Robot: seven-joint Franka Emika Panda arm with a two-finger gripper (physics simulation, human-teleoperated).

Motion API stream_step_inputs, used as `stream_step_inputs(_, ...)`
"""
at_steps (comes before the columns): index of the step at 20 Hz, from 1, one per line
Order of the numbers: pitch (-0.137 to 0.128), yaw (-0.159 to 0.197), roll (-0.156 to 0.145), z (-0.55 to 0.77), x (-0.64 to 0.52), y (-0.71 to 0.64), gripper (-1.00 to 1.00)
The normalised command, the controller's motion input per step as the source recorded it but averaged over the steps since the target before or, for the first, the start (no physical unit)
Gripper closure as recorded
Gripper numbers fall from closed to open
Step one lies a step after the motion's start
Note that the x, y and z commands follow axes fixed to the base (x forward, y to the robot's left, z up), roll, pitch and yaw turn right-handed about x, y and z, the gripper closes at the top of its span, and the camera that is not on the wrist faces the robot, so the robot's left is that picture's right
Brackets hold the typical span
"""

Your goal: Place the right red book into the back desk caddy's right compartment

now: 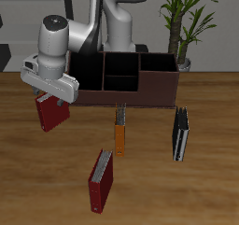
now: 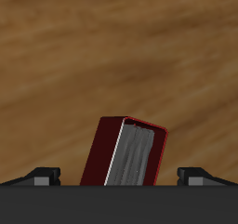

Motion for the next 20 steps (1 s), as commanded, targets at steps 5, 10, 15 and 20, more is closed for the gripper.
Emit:
stream_step_inputs(5,0.018,-0.061,-0.013,-0.23,0.03,-0.07,1.0)
stream_step_inputs(10,0.012,-0.009,0.002,-0.09,0.0,0.05,1.0)
stream_step_inputs(15,-0.033,0.007,0.019,0.31,-0.01,0.17,1.0)
stream_step_inputs(20,-0.062,0.08,-0.004,0.81,0.02,0.53,1.0)
